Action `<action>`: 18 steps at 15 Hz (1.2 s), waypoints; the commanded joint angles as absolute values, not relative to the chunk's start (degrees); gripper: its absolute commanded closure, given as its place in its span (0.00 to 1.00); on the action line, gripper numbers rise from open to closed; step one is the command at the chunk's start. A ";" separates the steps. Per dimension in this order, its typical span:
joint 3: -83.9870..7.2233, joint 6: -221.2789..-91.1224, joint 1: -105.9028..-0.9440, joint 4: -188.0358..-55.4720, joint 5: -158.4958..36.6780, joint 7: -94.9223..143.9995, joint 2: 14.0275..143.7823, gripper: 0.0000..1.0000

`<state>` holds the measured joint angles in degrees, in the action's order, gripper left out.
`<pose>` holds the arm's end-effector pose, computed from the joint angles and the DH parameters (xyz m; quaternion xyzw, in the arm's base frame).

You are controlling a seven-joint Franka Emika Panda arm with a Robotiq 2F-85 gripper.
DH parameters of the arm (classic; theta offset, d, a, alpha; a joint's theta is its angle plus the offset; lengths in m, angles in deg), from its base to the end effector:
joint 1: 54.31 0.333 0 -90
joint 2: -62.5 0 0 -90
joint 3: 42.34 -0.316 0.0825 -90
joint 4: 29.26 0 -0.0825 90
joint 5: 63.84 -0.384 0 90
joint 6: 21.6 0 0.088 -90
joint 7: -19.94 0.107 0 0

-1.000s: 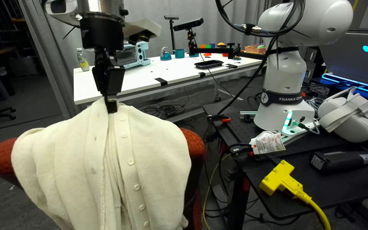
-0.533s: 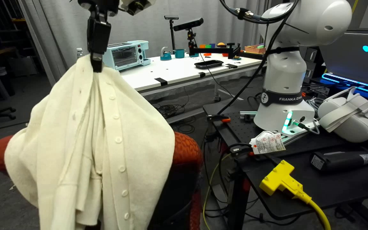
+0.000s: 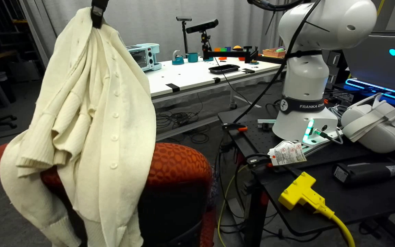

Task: Move the white jersey from the back of the chair to the seat of the chair

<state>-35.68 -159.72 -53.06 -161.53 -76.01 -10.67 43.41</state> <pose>0.4830 -0.0486 0.5224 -0.9599 -0.1502 -0.2343 0.0344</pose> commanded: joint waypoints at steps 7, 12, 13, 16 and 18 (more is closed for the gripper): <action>-28.70 -158.65 -56.60 -158.80 -74.45 -8.85 39.97 0.97; -27.74 -159.33 -58.05 -158.74 -74.26 -6.44 39.84 0.97; -27.75 -159.49 -58.23 -158.76 -74.26 -5.76 39.81 0.97; -28.00 -160.05 -58.83 -158.85 -74.06 -3.55 39.81 0.97; -28.25 -159.98 -59.23 -158.89 -73.97 -1.53 39.80 0.97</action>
<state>-27.72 -159.82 -58.34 -159.58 -75.33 -5.11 40.78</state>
